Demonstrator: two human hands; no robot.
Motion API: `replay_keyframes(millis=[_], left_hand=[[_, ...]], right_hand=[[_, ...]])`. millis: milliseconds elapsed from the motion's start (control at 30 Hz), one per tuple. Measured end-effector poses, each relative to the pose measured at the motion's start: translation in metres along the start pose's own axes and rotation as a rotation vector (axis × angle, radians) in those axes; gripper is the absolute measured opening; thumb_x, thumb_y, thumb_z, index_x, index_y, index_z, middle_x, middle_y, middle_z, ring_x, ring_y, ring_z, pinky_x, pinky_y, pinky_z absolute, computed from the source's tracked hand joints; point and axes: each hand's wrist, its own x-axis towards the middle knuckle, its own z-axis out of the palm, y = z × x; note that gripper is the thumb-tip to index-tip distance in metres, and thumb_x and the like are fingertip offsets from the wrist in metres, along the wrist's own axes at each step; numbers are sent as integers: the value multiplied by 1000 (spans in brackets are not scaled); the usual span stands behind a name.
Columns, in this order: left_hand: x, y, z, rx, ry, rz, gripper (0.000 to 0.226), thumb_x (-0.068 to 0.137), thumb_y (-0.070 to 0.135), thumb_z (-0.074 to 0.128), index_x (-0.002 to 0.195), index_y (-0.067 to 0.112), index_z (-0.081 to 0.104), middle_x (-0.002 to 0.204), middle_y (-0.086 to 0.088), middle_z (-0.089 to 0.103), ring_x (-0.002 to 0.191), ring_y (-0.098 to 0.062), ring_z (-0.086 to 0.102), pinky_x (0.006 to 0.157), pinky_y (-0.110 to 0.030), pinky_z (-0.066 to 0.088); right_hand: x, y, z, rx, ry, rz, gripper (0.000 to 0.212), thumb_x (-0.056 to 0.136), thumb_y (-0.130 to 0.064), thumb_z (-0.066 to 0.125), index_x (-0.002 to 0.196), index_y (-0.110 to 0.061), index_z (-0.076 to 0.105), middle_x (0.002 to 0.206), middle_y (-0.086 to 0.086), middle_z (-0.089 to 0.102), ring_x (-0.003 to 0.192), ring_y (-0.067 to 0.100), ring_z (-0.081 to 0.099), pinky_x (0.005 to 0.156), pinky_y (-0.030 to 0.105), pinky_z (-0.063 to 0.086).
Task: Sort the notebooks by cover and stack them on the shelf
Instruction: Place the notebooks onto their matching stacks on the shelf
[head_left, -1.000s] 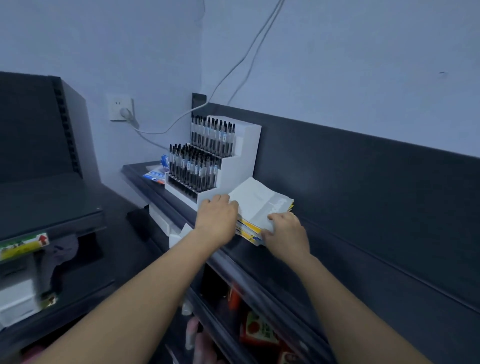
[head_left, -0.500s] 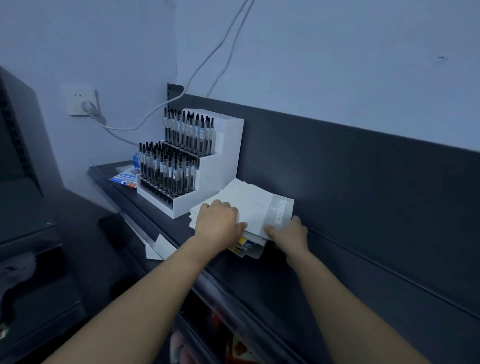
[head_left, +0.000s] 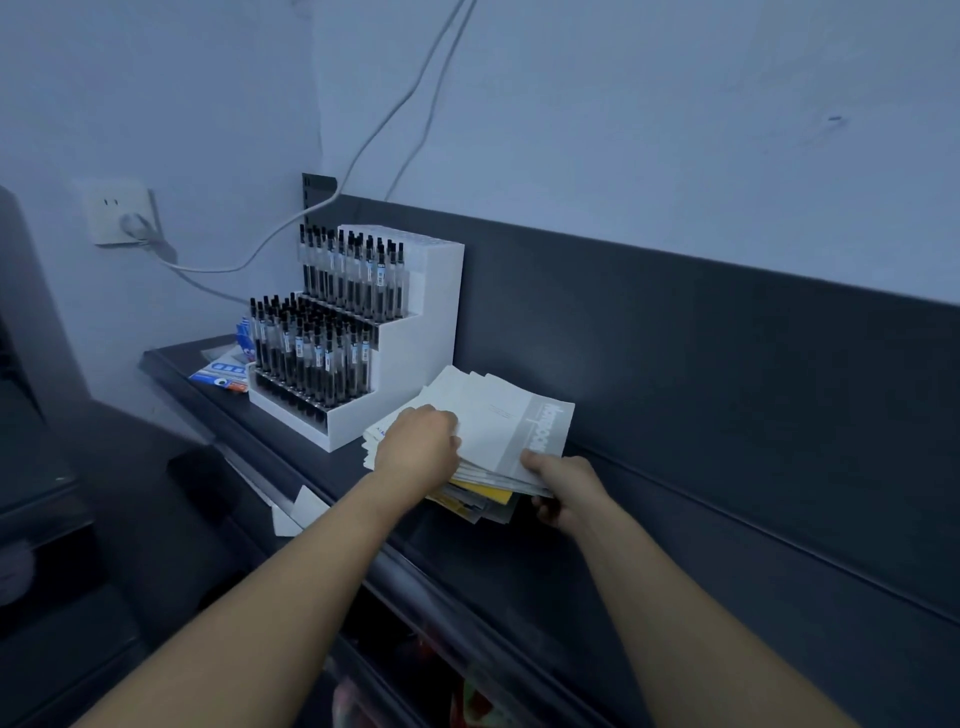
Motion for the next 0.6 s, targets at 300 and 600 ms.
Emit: replay_keyframes(millis=[300, 600], left_hand=[[7, -7, 4, -164, -65, -38, 21, 96, 13, 42, 82, 22, 55, 116, -12, 63, 106, -28, 49, 88, -33, 42], [14, -11, 11, -258, -39, -99, 41, 90, 7, 40, 62, 30, 22, 92, 0, 44, 87, -21, 34, 74, -31, 30]], right_hand=[[0, 2, -3, -126, 139, -109, 28, 87, -28, 62, 103, -6, 60, 97, 13, 67, 64, 25, 58, 37, 19, 38], [-17, -5, -6, -596, 321, -259, 41, 82, -50, 64, 101, -14, 60, 105, 3, 64, 99, 27, 61, 73, 32, 48]])
